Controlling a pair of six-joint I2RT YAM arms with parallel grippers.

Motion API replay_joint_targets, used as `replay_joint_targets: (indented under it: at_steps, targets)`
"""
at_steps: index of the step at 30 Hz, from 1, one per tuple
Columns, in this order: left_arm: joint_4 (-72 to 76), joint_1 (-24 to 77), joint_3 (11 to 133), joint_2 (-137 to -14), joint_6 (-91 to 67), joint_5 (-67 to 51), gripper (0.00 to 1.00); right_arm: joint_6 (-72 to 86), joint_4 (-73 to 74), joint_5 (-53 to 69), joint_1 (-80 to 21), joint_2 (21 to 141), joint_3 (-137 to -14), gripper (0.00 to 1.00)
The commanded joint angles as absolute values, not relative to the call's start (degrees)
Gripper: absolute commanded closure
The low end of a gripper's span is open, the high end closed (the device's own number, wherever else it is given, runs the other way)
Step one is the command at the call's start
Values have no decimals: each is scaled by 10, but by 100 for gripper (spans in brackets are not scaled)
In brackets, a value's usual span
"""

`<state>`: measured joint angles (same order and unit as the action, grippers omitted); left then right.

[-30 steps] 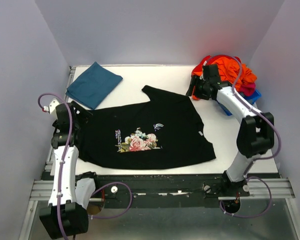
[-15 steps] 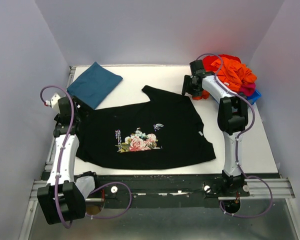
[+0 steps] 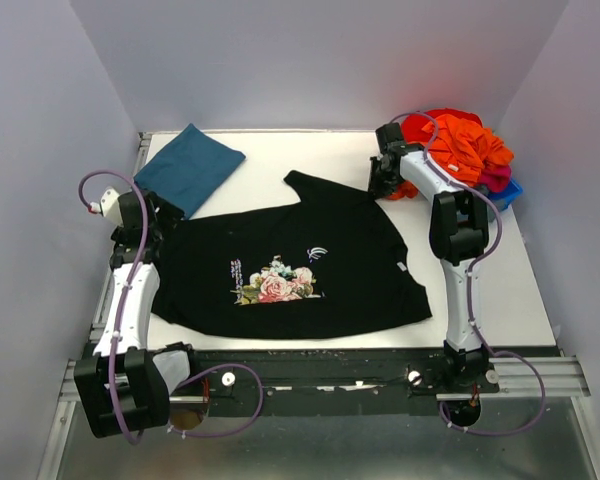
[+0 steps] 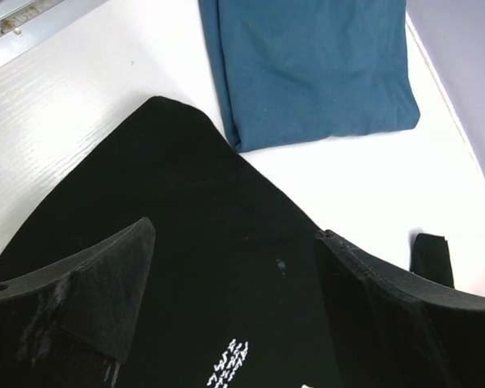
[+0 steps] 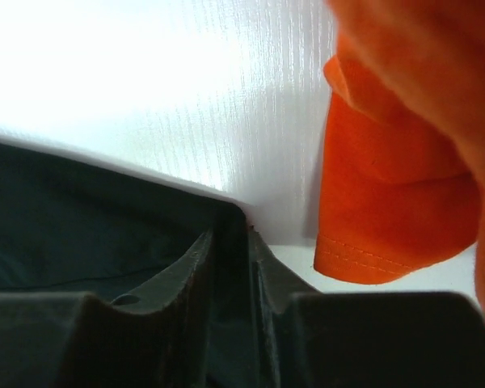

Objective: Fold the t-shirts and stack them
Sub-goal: Fold the flattened tshirt in 1/3 of the way

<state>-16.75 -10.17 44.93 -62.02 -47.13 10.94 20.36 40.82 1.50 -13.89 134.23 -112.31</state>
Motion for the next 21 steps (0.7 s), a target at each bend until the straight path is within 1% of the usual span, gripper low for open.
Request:
replay_joint_targets:
  at_steps: [1, 3, 5, 6, 11, 16, 21]
  targets:
    - [-106, -105, 421, -627, -493, 110, 7, 197, 435, 3, -142, 1361, -1162, 78]
    - [-95, -105, 418, -639, -500, 106, 9, 196, 440, -25, -139, 1359, -1174, 89]
    - [-79, -105, 414, -656, -508, 96, 11, 198, 444, -34, -133, 1357, -1183, 97]
    - [-69, -105, 412, -667, -511, 90, 11, 198, 445, -36, -128, 1355, -1186, 99]
    - [-29, -104, 424, -728, -511, 82, 15, 198, 439, -78, -112, 1334, -1171, 99]
    - [-34, -105, 483, -800, -474, 105, 15, 199, 430, -125, -94, 1320, -1154, 99]
    - [-47, -104, 540, -872, -435, 127, 20, 193, 416, -120, -82, 1319, -1149, 99]
